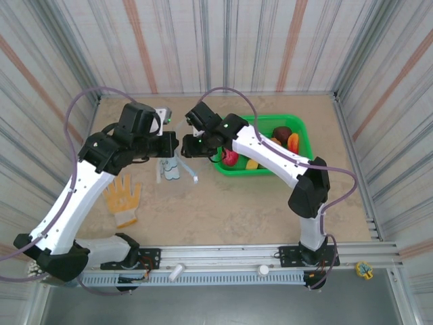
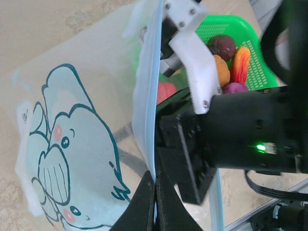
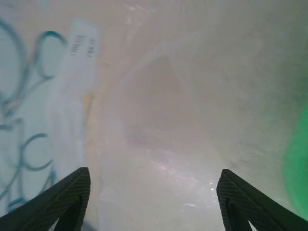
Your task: Place the food in the zip-top bag and seal the zipper
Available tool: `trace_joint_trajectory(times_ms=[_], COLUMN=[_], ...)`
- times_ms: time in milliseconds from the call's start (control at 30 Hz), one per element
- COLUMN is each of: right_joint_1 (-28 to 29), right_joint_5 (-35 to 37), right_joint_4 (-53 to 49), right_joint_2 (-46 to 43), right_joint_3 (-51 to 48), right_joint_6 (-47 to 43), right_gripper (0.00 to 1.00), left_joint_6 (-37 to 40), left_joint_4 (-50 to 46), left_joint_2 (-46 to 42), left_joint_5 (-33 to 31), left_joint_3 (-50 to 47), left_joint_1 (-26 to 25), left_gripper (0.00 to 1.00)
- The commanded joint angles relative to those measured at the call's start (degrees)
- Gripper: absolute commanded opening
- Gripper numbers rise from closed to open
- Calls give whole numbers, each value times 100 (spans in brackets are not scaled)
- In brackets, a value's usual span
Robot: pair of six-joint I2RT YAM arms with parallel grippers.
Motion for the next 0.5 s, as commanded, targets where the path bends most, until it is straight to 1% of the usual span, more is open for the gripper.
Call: trace_joint_trajectory(times_ms=[0,33,100,200,300,333,400,467], right_joint_1=[-14,-18,-32,-133,-330,-413,-531,-587], right_joint_5=[-494,-525,-544,-603,-955,-1126,-1512,-1666], right_joint_4=[676,767,887,1033,1326,1488,1864,1944], right_joint_2=[-509,-591,-736,-997,-1292,-1395,-1585,-1663], right_joint_3=[-154,-341,-417,-525,-718,-838,-1099,-1216], right_joint_6=[149,157,166,180,285,328,415,446], right_gripper=[26,17,0,0,0,5,24,31], left_joint_6=[-10,-13,1,24,25,17,-14,-53], left_joint_4=[98,100,109,101,100,113,165,232], left_joint_2=[17,28,33,41,92,110,125,108], left_joint_5=[-7,-12,-31,-84,-31,18,94,158], left_joint_3=[-153,-177,-211,-233,-290,-306,-345,-356], left_joint_1=[-20,-19,-26,-16,48,72,107,129], left_gripper=[0,0,0,0,0,0,0,0])
